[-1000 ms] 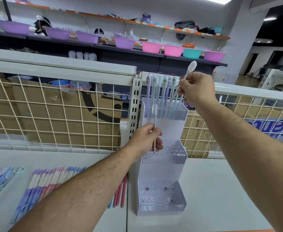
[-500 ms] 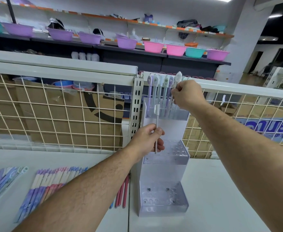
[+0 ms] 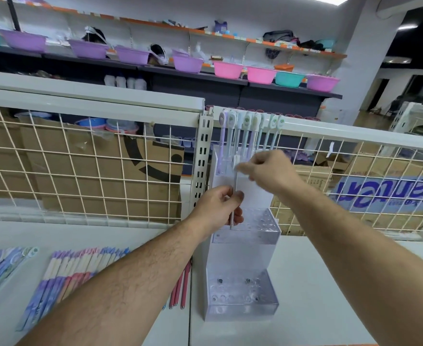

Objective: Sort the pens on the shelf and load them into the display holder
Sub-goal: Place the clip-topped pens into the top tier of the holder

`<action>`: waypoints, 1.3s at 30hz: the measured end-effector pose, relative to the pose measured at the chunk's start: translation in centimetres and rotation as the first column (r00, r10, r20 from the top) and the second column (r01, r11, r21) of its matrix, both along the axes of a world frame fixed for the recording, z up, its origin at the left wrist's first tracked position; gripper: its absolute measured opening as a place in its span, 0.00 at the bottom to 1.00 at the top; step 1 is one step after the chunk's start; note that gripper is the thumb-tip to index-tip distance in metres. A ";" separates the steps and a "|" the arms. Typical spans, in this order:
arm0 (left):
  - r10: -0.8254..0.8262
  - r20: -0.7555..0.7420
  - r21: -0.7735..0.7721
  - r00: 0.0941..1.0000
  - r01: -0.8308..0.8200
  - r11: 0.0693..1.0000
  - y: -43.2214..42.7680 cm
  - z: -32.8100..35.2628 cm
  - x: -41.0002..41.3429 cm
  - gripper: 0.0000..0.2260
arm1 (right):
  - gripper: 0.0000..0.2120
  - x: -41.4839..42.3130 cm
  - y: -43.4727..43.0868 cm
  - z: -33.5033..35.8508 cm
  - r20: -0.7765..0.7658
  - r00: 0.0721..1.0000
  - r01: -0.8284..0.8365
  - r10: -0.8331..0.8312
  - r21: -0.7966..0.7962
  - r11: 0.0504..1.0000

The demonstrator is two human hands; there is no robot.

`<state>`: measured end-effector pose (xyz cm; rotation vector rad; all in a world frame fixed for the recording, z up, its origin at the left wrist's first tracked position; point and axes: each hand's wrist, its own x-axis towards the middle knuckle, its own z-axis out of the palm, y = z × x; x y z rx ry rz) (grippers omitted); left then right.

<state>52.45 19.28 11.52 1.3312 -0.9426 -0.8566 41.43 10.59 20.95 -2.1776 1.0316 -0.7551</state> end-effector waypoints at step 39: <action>-0.169 0.926 0.227 0.336 -0.141 0.964 0.2 0.9 0.3 0.10 | 0.12 1.0 -4.8 3.2 0.025 0.976 0.215 -0.218 -0.305 0.928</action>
